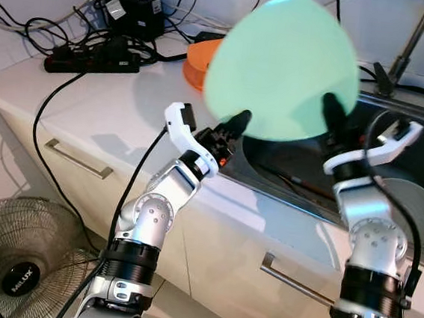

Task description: Kitchen organization

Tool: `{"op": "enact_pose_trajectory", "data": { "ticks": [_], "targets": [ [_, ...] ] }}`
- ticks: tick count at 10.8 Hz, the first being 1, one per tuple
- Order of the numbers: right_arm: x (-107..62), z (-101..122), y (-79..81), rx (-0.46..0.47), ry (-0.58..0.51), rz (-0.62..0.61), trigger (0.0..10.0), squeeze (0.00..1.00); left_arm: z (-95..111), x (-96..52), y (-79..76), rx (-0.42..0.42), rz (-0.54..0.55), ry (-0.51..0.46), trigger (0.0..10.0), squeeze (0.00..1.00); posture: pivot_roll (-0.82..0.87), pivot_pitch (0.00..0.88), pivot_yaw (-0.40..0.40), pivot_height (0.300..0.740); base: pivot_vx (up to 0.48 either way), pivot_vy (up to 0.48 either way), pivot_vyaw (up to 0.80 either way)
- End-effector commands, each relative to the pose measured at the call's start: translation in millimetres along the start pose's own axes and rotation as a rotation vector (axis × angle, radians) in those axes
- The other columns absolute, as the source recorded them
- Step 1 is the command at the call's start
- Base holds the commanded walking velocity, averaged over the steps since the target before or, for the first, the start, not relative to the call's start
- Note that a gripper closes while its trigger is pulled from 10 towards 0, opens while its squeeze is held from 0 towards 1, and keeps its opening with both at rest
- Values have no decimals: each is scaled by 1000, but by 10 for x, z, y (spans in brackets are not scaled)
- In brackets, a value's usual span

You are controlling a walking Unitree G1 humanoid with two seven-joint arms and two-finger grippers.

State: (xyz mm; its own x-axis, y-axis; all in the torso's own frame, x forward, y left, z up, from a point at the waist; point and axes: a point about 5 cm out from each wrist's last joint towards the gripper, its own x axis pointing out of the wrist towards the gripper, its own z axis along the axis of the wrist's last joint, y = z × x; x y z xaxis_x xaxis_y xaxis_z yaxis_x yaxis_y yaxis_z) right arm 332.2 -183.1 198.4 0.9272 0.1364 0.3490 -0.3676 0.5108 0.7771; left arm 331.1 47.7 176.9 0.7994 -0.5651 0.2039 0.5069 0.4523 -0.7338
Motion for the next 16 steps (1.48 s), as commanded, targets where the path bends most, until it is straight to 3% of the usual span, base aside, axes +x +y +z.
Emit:
{"op": "enact_pose_trajectory", "data": {
  "ticks": [1, 2, 4, 6, 7, 8, 9, 10, 13, 14, 15, 16],
  "targets": [
    [49, 92, 40, 37, -61, 9, 0, 0, 0, -2, -55, 13, -31, -2, 10000, 0, 17, 0, 110, 740, 0, 0, 0],
    [52, 117, 28, 35, -69, 2, 0, 0, -1, -3, -50, 20, -25, -1, 10000, 0, 16, 0, 111, 740, 0, 0, 0],
    [63, 234, -65, -54, -122, -74, 0, 0, -39, -25, -45, 99, -22, 35, 10000, 0, 17, 0, 110, 740, 0, 0, 0],
    [61, 233, -110, -177, -100, -126, 118, 0, -158, -66, -21, 268, -19, 155, 10000, 0, 21, 0, 107, 740, 0, 0, 0],
    [62, 233, -161, -222, -96, -177, 9922, 0, -188, -86, -18, 302, -23, 193, 10000, 0, 22, 0, 106, 740, 0, 0, 0],
    [67, 249, -206, -268, -100, -218, 10000, 0, -213, -119, -9, 363, -24, 243, 10000, 0, 25, 0, 105, 740, 0, 0, 0],
    [84, 274, -261, -524, -77, -292, 10000, 0, -232, -168, 1, 445, -29, 299, 10000, 0, 27, 0, 106, 740, 0, 0, 0],
    [100, 348, -236, -690, -112, -307, 10000, 0, -234, -200, -12, 472, -36, 331, 10000, 0, 34, 0, 104, 740, 0, 0, 0],
    [172, 474, -169, -974, -179, -339, 10000, 0, -215, -283, 72, 511, 0, 358, 10000, 0, 38, 0, 96, 740, 0, 0, 0],
    [194, 434, -169, -1063, -146, -322, 10000, 0, -217, -303, 80, 526, 1, 373, 10000, 0, 37, 0, 95, 740, 0, 0, 0],
    [203, 261, -220, -1257, -34, -282, 10000, 0, -212, -324, 87, 569, -3, 398, 10000, 0, 41, 0, 91, 740, 0, 0, 0],
    [196, 222, -249, -1265, -12, -282, 10000, 0, -211, -329, 93, 581, -1, 405, 10000, 0, 43, 0, 90, 740, 0, 0, 0]
  ]
}}
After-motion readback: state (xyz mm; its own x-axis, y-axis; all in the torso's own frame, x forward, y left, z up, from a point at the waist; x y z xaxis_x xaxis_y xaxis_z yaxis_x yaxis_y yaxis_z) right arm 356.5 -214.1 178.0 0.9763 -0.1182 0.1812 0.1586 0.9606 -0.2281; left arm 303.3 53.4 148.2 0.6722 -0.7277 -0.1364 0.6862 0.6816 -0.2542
